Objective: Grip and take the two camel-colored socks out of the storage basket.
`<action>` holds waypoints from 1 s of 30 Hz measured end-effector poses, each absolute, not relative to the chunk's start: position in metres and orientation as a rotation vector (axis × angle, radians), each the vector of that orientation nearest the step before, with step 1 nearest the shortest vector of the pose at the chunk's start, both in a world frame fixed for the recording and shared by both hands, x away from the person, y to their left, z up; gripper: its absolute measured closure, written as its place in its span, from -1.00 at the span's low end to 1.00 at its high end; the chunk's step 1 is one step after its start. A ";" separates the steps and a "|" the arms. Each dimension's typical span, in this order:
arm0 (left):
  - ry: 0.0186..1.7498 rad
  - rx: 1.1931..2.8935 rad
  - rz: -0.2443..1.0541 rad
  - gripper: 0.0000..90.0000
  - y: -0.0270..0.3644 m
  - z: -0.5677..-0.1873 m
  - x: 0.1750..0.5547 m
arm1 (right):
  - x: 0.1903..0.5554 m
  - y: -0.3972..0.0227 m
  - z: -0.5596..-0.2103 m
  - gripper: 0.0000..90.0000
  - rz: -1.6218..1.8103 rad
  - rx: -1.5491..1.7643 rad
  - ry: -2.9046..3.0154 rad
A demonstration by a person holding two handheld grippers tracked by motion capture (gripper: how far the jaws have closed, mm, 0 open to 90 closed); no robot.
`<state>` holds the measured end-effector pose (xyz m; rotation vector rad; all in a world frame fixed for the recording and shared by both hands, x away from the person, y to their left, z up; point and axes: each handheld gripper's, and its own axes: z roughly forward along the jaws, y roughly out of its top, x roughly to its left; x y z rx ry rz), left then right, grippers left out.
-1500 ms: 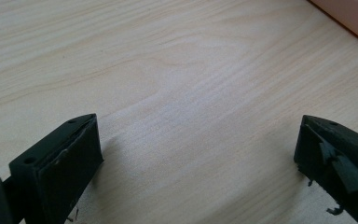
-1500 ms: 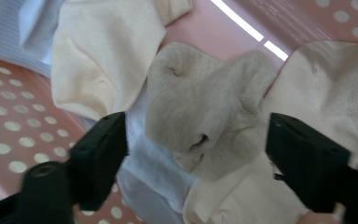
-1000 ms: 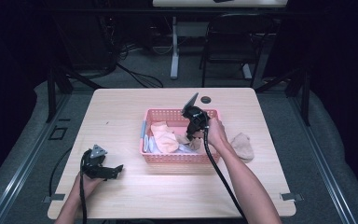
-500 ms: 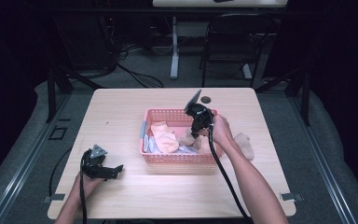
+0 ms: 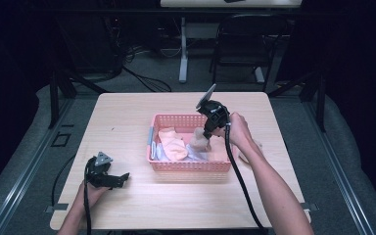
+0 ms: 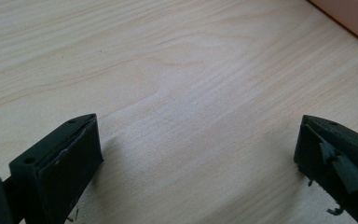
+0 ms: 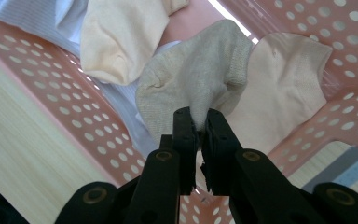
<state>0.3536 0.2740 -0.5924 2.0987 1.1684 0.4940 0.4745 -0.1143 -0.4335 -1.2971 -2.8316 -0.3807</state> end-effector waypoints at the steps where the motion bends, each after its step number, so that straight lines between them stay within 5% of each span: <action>1: 1.169 2.099 0.494 -0.99 0.274 -0.592 0.354 | 0.474 -0.115 -0.431 0.87 -0.392 -1.286 -2.836; 30: 1.169 2.098 0.496 -0.99 0.274 -0.592 0.354 | 0.459 -0.151 -0.360 0.87 -0.467 -1.322 -2.877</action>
